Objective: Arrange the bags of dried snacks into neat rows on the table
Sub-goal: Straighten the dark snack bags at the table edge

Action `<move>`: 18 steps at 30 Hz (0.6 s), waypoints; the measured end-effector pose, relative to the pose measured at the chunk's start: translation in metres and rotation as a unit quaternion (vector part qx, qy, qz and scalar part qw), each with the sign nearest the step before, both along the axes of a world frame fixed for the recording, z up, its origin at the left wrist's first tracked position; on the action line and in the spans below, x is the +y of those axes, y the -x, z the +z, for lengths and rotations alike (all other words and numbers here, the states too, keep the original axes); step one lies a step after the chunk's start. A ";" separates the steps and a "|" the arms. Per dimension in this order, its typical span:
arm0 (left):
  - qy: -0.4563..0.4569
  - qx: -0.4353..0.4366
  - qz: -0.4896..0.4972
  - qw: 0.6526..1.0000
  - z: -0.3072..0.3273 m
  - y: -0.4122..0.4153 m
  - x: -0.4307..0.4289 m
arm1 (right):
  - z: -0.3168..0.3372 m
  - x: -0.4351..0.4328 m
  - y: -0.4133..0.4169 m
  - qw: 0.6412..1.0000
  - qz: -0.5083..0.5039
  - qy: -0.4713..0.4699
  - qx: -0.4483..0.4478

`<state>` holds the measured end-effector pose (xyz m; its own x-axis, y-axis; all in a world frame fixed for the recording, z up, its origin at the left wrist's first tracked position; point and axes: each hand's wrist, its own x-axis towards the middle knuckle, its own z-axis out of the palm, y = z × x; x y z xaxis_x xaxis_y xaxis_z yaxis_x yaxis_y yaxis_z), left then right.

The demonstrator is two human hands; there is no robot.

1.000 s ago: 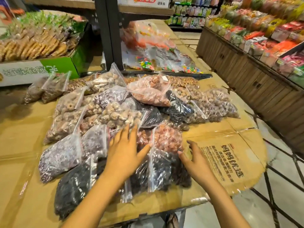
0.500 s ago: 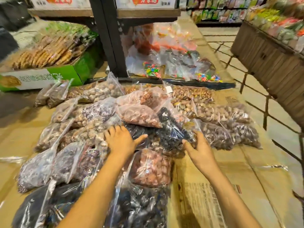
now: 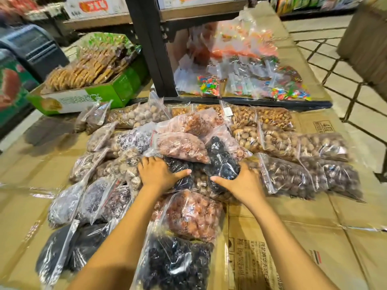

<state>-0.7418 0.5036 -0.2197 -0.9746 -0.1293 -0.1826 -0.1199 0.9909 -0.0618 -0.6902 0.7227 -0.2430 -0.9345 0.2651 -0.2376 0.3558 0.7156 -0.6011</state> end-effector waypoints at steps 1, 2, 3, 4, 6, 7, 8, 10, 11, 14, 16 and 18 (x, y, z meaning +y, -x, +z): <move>-0.010 -0.009 -0.003 1.000 -0.001 0.001 -0.002 | 0.001 0.000 0.001 1.000 -0.008 0.000 -0.003; -0.026 -0.017 -0.005 1.000 -0.001 0.002 -0.004 | 0.001 -0.001 0.002 1.000 -0.016 0.007 -0.007; -0.050 -0.022 -0.002 0.999 -0.005 0.005 -0.008 | 0.003 -0.003 0.001 0.999 -0.026 0.017 -0.009; -0.080 -0.031 0.001 0.996 -0.009 0.009 -0.013 | 0.005 -0.005 0.001 0.999 -0.036 0.026 -0.009; -0.140 -0.048 -0.003 0.989 -0.012 0.014 -0.019 | 0.008 -0.008 -0.003 0.998 -0.055 0.039 -0.003; -0.163 -0.051 -0.009 0.985 -0.009 0.013 -0.020 | 0.008 -0.010 -0.005 0.997 -0.064 0.042 -0.001; -0.176 -0.052 -0.013 0.983 -0.005 0.010 -0.021 | 0.009 -0.012 -0.006 0.997 -0.072 0.042 0.000; -0.183 -0.039 -0.015 0.982 0.001 0.005 -0.020 | 0.010 -0.015 -0.010 0.995 -0.088 0.048 -0.001; -0.187 -0.032 -0.012 0.982 0.005 0.003 -0.018 | 0.011 -0.016 -0.012 0.994 -0.096 0.056 0.003; -0.222 -0.026 -0.002 0.975 0.009 0.002 -0.017 | 0.011 -0.015 -0.020 0.989 -0.123 0.081 0.007; -0.246 -0.019 0.019 0.969 0.006 0.002 -0.020 | 0.011 -0.012 -0.028 0.983 -0.147 0.113 0.002; -0.279 -0.008 0.043 0.959 0.004 0.001 -0.022 | 0.007 -0.007 -0.036 0.972 -0.175 0.157 0.007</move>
